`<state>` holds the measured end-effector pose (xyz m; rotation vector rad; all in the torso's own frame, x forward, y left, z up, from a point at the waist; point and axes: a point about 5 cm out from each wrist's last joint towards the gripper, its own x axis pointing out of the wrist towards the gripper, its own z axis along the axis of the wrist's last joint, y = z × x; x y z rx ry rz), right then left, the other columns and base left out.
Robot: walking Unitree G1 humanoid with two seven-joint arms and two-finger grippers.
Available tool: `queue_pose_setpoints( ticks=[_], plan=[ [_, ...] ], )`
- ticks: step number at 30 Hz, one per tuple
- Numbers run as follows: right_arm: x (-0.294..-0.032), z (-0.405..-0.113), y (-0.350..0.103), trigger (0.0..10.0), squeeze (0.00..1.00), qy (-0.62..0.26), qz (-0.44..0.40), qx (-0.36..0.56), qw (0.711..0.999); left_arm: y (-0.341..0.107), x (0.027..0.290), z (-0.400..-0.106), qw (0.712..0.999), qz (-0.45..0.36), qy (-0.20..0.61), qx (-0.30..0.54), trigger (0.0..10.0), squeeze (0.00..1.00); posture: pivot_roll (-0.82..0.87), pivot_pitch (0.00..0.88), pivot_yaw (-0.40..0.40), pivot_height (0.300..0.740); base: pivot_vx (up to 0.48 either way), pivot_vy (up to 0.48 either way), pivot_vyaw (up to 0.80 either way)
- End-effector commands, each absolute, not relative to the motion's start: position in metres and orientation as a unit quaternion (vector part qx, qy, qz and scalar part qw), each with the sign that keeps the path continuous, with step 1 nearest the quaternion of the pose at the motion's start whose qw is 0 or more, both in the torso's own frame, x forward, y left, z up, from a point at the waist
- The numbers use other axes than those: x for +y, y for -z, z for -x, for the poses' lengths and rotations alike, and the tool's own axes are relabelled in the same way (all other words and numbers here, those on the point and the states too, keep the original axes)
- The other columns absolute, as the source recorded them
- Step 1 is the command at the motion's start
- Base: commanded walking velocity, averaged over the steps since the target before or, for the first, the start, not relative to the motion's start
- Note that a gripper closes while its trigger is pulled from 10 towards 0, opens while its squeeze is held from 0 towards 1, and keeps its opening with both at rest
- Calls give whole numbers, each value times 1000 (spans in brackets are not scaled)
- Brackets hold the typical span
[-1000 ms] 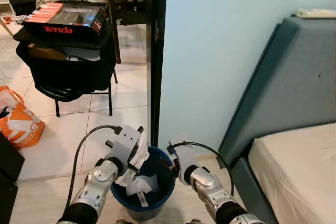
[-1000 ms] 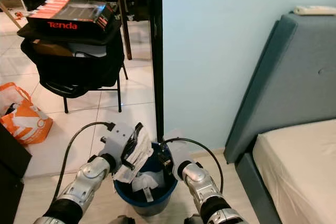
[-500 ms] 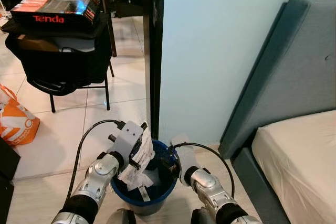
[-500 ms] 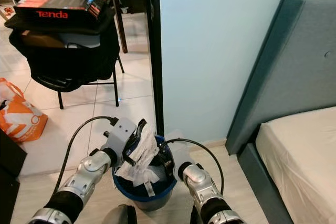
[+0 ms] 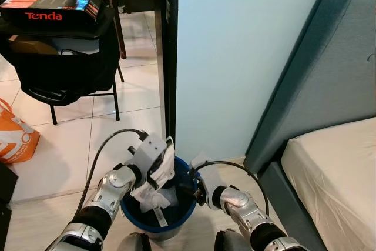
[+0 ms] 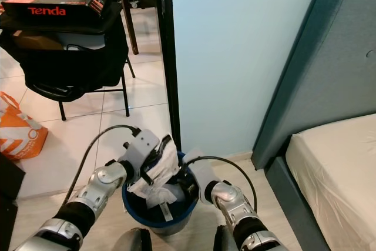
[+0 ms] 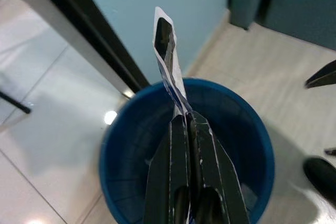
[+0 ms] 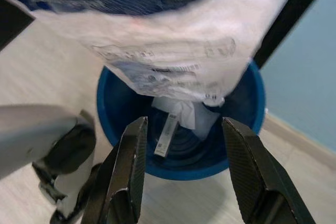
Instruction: Clean up the room
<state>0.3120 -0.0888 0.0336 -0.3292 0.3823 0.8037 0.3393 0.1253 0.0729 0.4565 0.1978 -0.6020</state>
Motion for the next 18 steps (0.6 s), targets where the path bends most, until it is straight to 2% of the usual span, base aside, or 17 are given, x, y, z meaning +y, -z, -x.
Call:
queue_pose_setpoints(
  ticks=[1,4,18],
  plan=[
    [-85,-306,-31,10000,0,-416,184,177,873,-67,120,-336,912,-242,314,105,10000,0,41,144,-13,614,0,0,0],
    [-81,-299,-31,10000,0,-453,203,164,852,-62,115,-334,904,-254,324,113,10000,0,40,141,-10,614,0,0,0],
    [-77,-289,-25,10000,0,-485,220,163,831,-67,107,-338,896,-282,331,87,10000,0,30,130,2,614,0,0,0]
  ],
)
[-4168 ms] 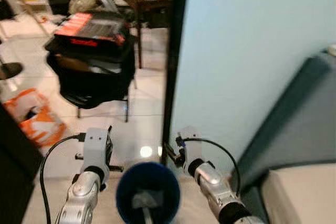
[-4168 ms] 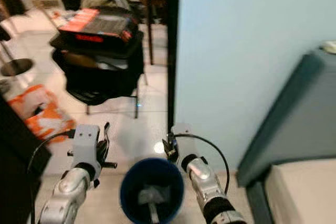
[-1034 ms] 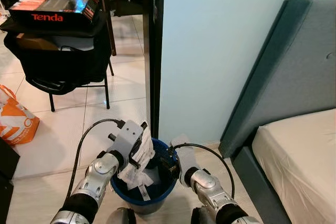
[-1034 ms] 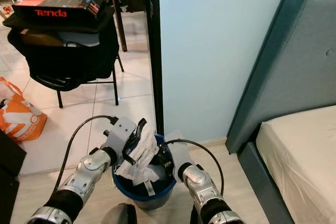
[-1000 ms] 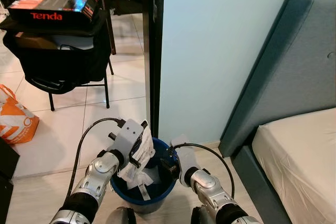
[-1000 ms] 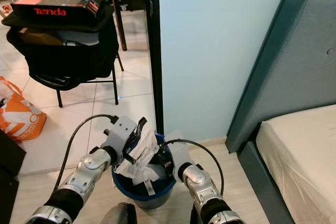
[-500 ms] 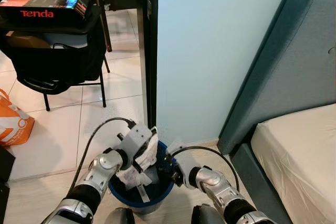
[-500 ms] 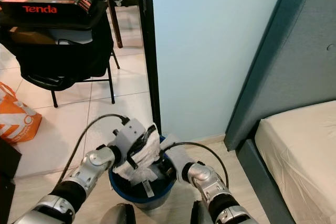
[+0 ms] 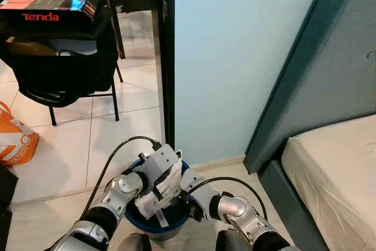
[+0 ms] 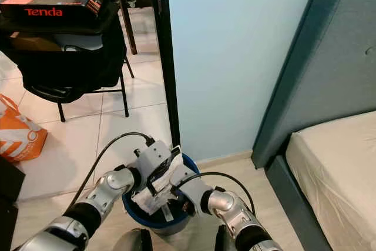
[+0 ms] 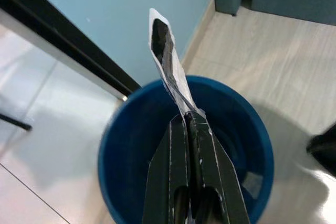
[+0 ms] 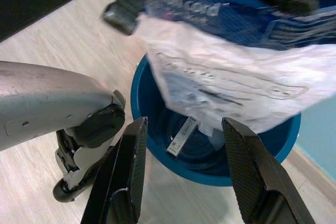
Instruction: Clean up the room
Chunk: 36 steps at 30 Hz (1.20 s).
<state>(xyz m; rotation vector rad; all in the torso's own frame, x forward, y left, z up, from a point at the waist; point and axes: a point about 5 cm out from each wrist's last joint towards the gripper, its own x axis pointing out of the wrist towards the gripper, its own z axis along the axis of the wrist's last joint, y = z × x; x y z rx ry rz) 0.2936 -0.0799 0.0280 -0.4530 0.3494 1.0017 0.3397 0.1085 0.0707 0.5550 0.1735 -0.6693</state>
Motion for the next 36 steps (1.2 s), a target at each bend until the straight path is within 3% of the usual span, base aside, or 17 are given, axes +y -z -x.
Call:
queue_pose_setpoints(
  ticks=[1,23,24,27,28,36],
  plan=[
    [-77,-288,-25,10000,0,-487,221,165,829,-67,107,-338,893,-288,334,88,10000,0,31,129,1,614,0,0,0],
    [-79,-285,-22,10000,0,-496,237,173,817,-56,108,-331,883,-278,360,113,10000,0,32,134,-2,614,0,0,0],
    [-79,-285,-22,10000,0,-497,238,173,816,-56,107,-331,883,-275,363,115,10000,769,35,133,-4,614,0,0,0],
    [-78,-284,-22,10000,0,-498,238,173,816,-56,107,-330,882,-272,367,117,10000,769,35,133,-4,614,0,0,0],
    [-78,-284,-22,10000,0,-498,239,173,815,-56,107,-330,881,-271,370,117,10000,1000,35,134,-3,614,0,0,0],
    [-78,-284,-22,10000,0,-499,240,174,814,-57,109,-331,879,-283,366,113,10000,1000,36,134,-5,614,0,0,0]
  ],
)
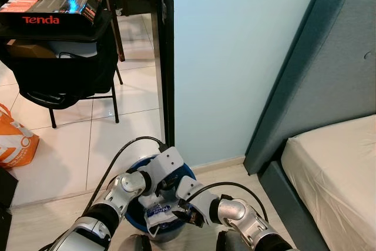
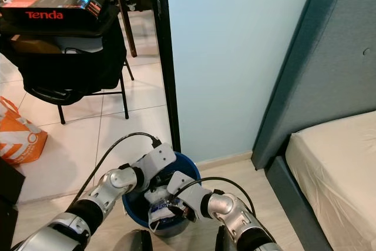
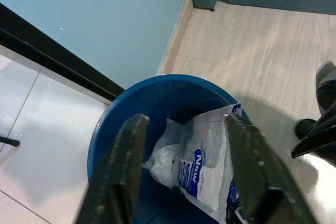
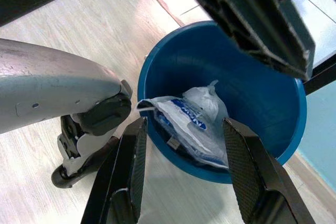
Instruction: Clean up the room
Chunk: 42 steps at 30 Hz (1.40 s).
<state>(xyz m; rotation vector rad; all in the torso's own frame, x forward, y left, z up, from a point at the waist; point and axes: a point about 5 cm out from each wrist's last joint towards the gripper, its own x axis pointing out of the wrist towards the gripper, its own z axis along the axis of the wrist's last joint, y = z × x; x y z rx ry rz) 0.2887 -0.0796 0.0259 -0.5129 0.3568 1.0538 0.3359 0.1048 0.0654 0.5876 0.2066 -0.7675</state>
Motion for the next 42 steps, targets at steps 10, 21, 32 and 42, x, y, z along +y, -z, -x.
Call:
queue_pose_setpoints(
  ticks=[10,21,32,42],
  plan=[
    [-79,-292,-25,10000,0,-444,223,161,853,-75,149,-349,967,-155,174,103,10000,0,39,116,-2,614,0,0,0],
    [-102,-317,-32,10000,0,-243,146,166,945,-40,209,-315,986,-44,-52,152,10000,0,53,85,-30,614,0,0,0],
    [-108,-321,-33,10000,0,-213,146,166,952,-28,197,-281,989,-16,-88,119,10000,0,64,60,-89,614,0,0,0],
    [-105,-315,-29,10000,0,-221,119,168,953,-32,185,-277,991,-36,-66,112,10000,0,61,63,-76,619,0,0,0]
  ],
)
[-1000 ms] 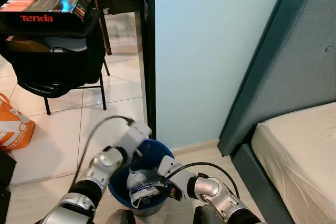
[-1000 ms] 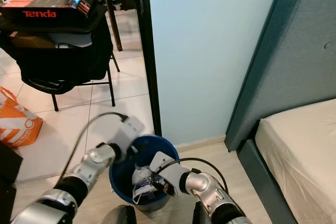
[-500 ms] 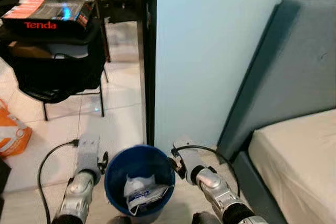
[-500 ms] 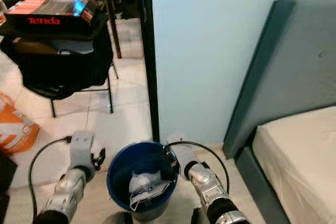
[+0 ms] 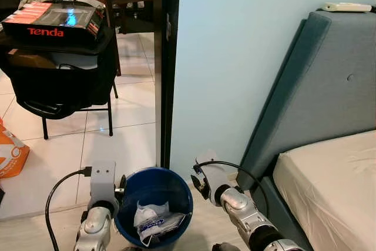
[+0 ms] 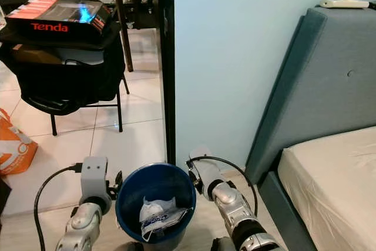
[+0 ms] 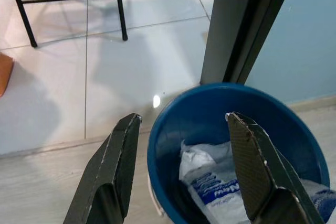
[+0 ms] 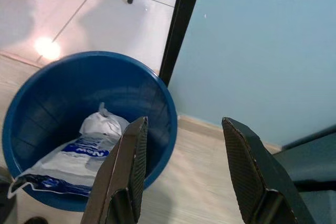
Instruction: Clean up the room
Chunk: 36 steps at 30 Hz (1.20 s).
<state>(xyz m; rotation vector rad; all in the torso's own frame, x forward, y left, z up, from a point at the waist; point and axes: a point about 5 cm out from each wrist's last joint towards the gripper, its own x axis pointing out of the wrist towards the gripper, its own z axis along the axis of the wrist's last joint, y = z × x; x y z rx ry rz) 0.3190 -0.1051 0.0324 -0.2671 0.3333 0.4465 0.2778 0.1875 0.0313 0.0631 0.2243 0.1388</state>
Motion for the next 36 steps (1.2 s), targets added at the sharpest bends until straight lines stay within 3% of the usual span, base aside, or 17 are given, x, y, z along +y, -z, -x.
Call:
queue_pose_setpoints(
  ticks=[1,20,36],
  plan=[
    [-105,-315,-29,10000,0,-221,119,168,953,-32,185,-277,991,-36,-66,112,10000,0,61,63,-76,619,0,0,0],
    [-97,-315,-31,10000,0,-231,90,152,957,-46,184,-278,993,-44,-57,90,10000,0,64,53,-57,699,0,0,0],
    [-96,-314,-31,10000,0,-239,91,153,955,-49,186,-276,993,-43,-59,87,10000,0,72,43,-56,714,0,0,0]
  ],
)
